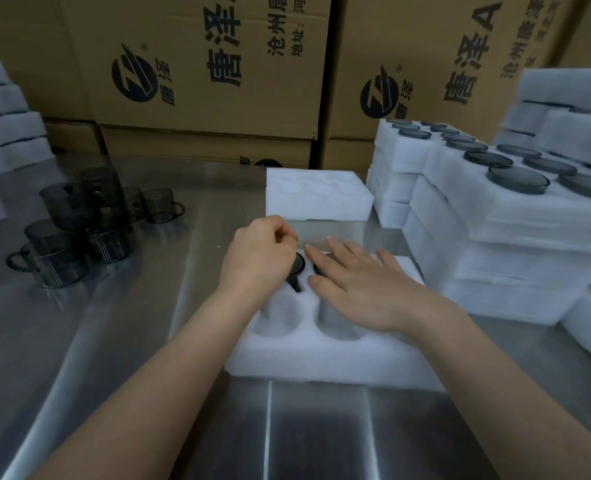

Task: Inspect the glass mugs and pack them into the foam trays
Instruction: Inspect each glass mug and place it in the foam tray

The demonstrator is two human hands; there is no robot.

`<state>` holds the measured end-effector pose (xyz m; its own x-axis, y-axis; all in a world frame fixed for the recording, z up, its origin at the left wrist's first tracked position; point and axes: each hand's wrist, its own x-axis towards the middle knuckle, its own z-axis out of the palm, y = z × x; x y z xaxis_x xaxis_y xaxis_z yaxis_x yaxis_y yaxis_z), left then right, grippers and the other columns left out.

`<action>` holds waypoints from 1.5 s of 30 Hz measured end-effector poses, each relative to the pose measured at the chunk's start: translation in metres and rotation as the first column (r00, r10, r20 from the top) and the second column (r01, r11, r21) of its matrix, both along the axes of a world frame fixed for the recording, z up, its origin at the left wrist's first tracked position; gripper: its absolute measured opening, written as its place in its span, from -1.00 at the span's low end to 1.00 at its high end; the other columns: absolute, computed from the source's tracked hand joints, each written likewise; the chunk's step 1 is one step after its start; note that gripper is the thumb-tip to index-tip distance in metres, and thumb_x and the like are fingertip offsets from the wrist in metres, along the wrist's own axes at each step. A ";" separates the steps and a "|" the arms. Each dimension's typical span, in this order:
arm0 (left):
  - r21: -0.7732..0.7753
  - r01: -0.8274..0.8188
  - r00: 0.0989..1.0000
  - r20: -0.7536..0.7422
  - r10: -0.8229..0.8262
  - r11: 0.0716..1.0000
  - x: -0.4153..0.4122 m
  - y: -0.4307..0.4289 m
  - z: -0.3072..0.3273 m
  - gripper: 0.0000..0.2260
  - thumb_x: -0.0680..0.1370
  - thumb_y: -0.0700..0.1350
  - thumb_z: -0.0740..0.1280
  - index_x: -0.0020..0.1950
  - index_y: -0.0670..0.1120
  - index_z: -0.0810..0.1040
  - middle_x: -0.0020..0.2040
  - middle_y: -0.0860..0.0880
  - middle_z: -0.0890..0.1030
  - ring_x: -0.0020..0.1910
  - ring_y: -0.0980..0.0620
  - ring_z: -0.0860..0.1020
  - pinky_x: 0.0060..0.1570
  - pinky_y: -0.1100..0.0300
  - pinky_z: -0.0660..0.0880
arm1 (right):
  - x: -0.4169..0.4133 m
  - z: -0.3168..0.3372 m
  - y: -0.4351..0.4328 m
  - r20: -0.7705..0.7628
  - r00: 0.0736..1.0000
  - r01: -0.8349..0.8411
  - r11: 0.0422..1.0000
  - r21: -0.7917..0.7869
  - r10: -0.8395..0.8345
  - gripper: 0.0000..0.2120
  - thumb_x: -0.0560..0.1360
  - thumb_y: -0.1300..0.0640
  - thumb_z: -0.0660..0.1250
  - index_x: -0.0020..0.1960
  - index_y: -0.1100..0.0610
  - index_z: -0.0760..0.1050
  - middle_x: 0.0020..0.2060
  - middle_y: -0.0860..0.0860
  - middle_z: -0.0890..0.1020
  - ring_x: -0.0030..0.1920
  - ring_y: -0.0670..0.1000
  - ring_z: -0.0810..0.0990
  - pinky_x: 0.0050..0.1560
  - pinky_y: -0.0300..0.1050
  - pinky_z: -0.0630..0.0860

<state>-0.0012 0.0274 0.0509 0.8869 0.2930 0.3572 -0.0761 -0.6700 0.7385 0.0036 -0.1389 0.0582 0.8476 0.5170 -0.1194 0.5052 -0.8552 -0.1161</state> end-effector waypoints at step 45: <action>0.422 -0.294 0.914 -0.138 0.381 0.858 0.075 0.165 -0.025 -0.70 0.54 -0.14 0.37 0.13 -0.31 0.42 0.15 -0.36 0.46 0.11 -0.37 0.46 0.03 -0.14 0.43 | 0.003 -0.007 -0.001 0.157 0.985 0.012 0.950 0.311 -0.064 -0.59 0.60 -0.10 0.05 0.43 -0.25 0.30 0.35 -0.26 0.43 0.38 -0.12 0.30 0.26 -0.03 0.04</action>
